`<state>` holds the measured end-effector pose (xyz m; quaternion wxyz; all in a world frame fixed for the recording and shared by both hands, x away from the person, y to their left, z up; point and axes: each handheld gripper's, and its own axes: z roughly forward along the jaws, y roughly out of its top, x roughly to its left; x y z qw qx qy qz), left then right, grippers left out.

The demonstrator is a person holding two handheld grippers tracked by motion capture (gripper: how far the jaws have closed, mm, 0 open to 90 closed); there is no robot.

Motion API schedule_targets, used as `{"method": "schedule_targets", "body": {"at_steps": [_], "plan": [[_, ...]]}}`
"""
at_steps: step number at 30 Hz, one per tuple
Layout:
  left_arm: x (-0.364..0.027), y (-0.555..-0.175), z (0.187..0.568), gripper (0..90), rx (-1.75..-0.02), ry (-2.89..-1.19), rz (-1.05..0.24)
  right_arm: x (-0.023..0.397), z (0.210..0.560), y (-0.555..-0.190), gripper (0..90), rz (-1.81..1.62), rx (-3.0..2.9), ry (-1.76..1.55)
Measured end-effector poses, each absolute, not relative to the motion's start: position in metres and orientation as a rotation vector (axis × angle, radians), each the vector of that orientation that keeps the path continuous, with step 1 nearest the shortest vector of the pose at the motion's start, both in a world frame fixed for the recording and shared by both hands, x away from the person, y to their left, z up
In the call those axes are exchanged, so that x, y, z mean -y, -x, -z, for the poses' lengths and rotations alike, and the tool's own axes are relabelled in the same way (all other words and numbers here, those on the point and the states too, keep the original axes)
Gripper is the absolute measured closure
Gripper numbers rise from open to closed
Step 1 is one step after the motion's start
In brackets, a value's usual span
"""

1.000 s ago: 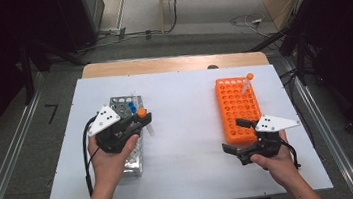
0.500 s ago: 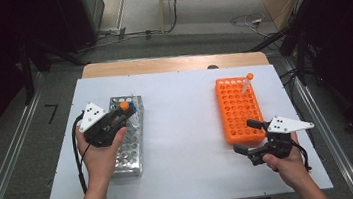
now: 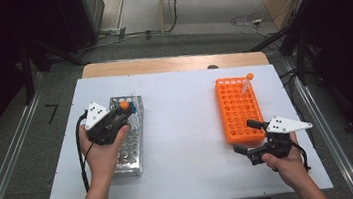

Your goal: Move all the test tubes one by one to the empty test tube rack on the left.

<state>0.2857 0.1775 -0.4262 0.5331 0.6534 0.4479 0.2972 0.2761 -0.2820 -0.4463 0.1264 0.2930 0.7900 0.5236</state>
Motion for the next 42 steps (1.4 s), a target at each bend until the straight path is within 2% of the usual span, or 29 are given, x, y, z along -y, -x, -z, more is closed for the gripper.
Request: {"method": "schedule_targets", "body": {"at_steps": [7, 22, 30, 35, 39, 42], "plan": [[-0.171, -0.283, 0.428, 74.7, -1.072, -1.631, -0.728, 0.284, 0.447, -0.277, 0.0, -1.527, -2.288, -0.861], [-0.168, -0.287, 0.437, 70.7, -1.132, -1.708, -0.662, 0.287, 0.448, -0.282, 0.0, -1.518, -2.274, -0.872], [-0.168, -0.284, 0.434, 47.4, -1.107, -1.668, -0.626, 0.298, 0.442, -0.300, 0.6, -1.494, -2.190, -0.965], [-0.170, -0.279, 0.430, 27.1, -1.081, -1.616, -0.574, 0.309, 0.439, -0.320, 4.6, -1.496, -2.131, -1.040], [-0.170, -0.275, 0.426, 10.4, -1.052, -1.590, -0.537, 0.316, 0.437, -0.341, 12.7, -1.462, -2.109, -1.079], [-0.167, -0.273, 0.424, 1.6, -1.012, -1.599, -0.512, 0.321, 0.435, -0.358, 19.8, -1.442, -2.078, -1.122]]}}
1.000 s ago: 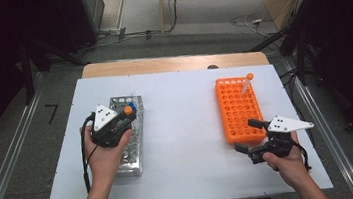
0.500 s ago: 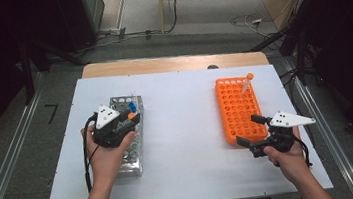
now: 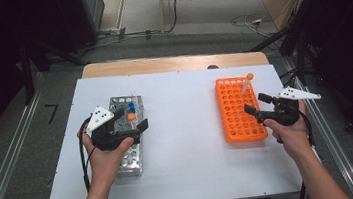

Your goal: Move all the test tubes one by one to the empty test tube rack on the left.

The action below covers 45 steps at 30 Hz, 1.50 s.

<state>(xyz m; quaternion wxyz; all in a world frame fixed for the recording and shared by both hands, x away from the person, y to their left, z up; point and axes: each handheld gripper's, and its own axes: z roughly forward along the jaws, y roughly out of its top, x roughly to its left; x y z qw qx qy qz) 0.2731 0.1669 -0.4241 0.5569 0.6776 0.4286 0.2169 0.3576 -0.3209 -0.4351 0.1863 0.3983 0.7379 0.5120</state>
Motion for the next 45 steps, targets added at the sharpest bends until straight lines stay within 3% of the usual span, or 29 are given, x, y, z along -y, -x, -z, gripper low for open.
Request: {"method": "schedule_targets", "body": {"at_steps": [22, 36, 45], "plan": [[-0.149, -0.268, 0.424, 0.0, -0.949, -1.648, -0.488, 0.316, 0.469, -0.448, 52.0, -1.232, -2.167, -1.224], [-0.144, -0.267, 0.423, 0.0, -0.948, -1.659, -0.488, 0.311, 0.472, -0.451, 72.2, -1.203, -2.135, -1.141], [-0.139, -0.267, 0.421, 0.0, -0.920, -1.672, -0.478, 0.317, 0.451, -0.438, 72.8, -1.289, -2.053, -1.146]]}}
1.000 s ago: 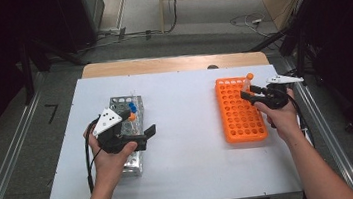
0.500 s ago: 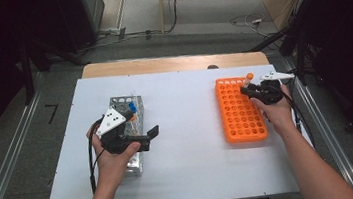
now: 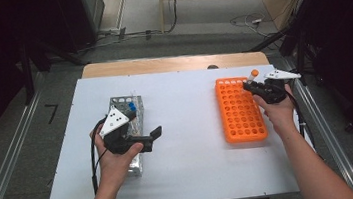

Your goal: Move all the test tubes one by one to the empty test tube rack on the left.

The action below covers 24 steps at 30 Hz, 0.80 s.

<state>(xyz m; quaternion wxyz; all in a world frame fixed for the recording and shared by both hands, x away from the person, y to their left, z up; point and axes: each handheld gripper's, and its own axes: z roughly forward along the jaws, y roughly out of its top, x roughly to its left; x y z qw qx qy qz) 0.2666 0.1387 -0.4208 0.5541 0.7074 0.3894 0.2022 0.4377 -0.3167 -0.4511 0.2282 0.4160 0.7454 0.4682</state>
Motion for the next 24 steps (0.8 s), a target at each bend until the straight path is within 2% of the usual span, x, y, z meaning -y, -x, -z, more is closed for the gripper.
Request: {"method": "schedule_targets", "body": {"at_steps": [9, 24], "plan": [[-0.127, -0.263, 0.416, 0.0, -0.880, -1.677, -0.465, 0.305, 0.435, -0.401, 72.8, -1.370, -2.095, -1.076], [-0.105, -0.259, 0.414, 0.1, -0.813, -1.710, -0.421, 0.269, 0.441, -0.336, 72.9, -1.476, -2.246, -0.942]]}}
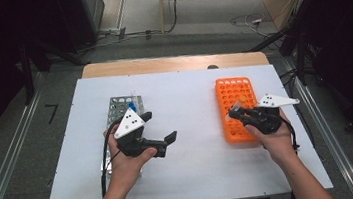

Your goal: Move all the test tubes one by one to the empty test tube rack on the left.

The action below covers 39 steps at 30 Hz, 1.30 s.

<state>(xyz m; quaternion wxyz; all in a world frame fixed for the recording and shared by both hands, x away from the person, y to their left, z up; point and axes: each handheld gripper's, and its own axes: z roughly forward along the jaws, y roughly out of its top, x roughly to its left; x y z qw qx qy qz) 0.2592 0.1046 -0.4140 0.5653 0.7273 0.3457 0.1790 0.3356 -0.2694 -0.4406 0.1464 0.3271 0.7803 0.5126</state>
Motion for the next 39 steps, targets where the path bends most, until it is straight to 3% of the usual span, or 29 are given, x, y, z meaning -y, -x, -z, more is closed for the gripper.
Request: {"method": "schedule_targets", "body": {"at_steps": [12, 17, 34, 39], "plan": [[-0.075, -0.252, 0.414, 7.4, -0.724, -1.751, -0.360, 0.218, 0.438, -0.295, 72.8, -1.513, -2.399, -0.764], [-0.062, -0.248, 0.413, 18.5, -0.670, -1.772, -0.326, 0.198, 0.439, -0.284, 72.8, -1.511, -2.458, -0.698], [-0.042, -0.244, 0.416, 68.9, -0.573, -1.843, -0.274, 0.165, 0.445, -0.264, 72.8, -1.491, -2.576, -0.558], [-0.044, -0.244, 0.415, 70.5, -0.568, -1.850, -0.281, 0.165, 0.445, -0.263, 72.7, -1.494, -2.576, -0.545]]}}
